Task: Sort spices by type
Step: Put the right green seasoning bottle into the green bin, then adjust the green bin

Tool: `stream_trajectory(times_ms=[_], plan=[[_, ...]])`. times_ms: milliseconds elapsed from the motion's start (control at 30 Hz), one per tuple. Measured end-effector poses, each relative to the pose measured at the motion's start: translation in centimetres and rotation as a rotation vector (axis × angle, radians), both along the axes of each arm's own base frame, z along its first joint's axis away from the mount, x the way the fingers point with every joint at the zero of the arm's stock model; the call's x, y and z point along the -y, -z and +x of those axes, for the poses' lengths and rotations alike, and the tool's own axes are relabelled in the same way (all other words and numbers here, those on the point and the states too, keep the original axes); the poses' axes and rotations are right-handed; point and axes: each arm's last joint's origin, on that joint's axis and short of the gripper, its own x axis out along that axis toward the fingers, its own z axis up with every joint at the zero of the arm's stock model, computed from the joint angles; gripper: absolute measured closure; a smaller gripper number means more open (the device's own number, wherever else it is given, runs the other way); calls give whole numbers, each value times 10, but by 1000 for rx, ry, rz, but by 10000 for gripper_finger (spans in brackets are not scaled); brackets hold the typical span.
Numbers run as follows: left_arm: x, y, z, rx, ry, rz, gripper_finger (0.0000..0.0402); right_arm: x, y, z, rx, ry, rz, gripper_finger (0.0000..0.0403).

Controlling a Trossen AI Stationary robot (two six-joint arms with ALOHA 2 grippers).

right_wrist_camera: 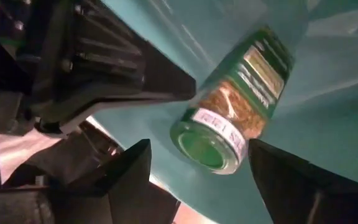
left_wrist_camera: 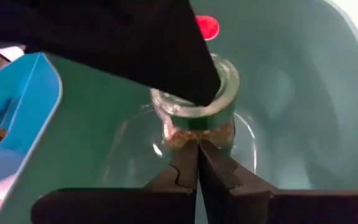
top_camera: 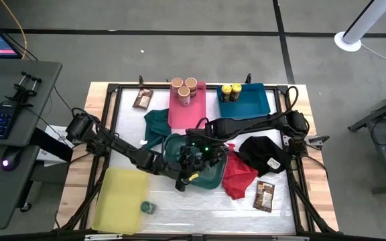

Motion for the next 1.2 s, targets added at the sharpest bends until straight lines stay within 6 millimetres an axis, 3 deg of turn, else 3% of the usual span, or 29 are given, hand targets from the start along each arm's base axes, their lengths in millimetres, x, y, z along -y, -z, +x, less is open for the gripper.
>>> stream_trajectory(times_ms=[333, 533, 1000, 1200], plan=[[0, 0, 0, -8, 5, 18, 401, 3, -7, -3, 21, -36, 46, 137], [-2, 1, -5, -53, 12, 31, 401, 4, -22, 0, 80, -81, 62, 137], [-28, -57, -18, 61, -30, 35, 401, 25, -81, 2, 254, -133, -49, 137], [-54, -86, -41, 10, -124, 166, 401, 30, -105, -10, 242, -163, -214, 137]])
